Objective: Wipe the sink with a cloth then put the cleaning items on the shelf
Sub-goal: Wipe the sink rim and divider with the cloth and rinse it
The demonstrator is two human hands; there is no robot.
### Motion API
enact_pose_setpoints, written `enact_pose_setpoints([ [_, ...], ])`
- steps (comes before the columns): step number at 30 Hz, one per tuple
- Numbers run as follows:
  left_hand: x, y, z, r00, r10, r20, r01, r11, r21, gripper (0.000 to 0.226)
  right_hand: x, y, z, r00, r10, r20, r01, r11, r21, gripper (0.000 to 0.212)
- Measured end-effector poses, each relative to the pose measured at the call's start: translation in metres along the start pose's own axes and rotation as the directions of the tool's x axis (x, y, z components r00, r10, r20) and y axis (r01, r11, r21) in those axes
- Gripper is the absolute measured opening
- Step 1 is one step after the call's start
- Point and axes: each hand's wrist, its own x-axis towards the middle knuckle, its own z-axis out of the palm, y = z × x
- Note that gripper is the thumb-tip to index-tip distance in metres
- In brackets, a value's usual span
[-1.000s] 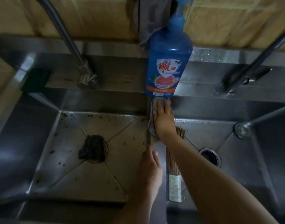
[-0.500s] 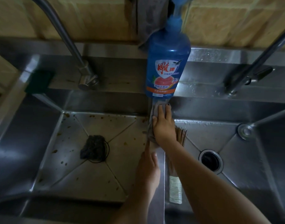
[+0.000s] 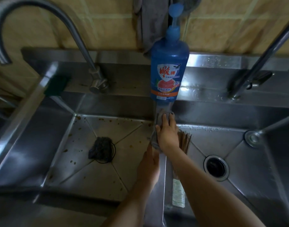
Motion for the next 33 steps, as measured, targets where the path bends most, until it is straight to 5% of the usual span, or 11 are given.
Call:
enact_pose_setpoints([
  [5,-0.01,-0.011,-0.037,0.97,0.074,0.233,-0.013,0.967,-0.253,0.038,-0.026,0.008,-0.007,0.999,0.008,-0.032,-0.001,0.978,0.207,0.051],
  [13,-0.035,-0.024,-0.085,1.0,-0.026,-0.016,0.021,0.963,-0.267,0.024,-0.077,-0.004,-0.01,0.998,-0.029,-0.063,0.049,0.937,0.347,0.043],
  [25,-0.053,-0.025,-0.158,0.99,0.024,-0.137,-0.085,0.883,-0.461,0.018,-0.115,-0.064,-0.004,0.972,-0.226,-0.065,0.235,0.918,0.32,0.047],
  [33,-0.049,-0.058,-0.247,0.977,0.121,-0.177,-0.197,0.831,-0.52,0.016,-0.13,-0.137,0.008,0.948,-0.22,-0.228,0.292,0.887,0.357,0.046],
])
